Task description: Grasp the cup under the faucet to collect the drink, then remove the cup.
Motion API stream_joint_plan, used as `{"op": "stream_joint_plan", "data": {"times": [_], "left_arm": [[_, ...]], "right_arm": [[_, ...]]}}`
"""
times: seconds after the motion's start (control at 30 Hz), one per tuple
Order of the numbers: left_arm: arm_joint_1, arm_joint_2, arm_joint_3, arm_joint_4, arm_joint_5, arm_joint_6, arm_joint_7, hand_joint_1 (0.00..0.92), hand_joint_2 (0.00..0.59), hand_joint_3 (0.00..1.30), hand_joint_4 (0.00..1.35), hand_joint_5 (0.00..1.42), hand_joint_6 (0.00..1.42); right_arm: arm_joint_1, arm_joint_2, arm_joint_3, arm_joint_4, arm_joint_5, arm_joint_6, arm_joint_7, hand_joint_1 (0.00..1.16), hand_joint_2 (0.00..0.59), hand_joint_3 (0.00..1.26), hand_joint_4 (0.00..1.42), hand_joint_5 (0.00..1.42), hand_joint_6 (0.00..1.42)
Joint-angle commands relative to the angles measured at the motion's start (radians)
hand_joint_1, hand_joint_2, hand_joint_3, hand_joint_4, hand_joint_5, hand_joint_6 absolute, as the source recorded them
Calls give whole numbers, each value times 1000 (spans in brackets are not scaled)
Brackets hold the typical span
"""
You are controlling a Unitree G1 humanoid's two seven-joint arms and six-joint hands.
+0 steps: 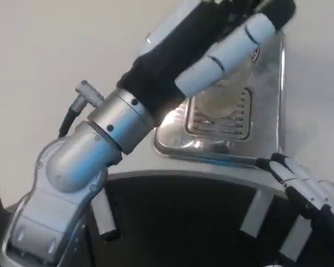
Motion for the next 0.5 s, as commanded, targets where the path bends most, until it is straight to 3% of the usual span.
{"op": "stream_joint_plan", "data": {"times": [0.03,0.13,0.33,0.5], "left_arm": [[-18,58,-78,64,109,-155,-99,0,221,0,0,0,0],[-26,88,-89,108,180,-252,-109,0,221,0,0,0,0],[-26,120,-88,153,281,-331,-108,0,223,0,0,0,0],[-18,124,-72,170,316,-361,-103,0,226,0,0,0,0]], "right_arm": [[10,9,6,-13,-2,14,9,510,332,75,21,61,143],[14,11,10,-17,-3,20,8,487,333,75,21,61,143],[14,18,9,-25,-5,30,5,476,333,74,21,61,143],[-6,72,17,-33,8,102,-7,471,333,65,12,51,143]]}}
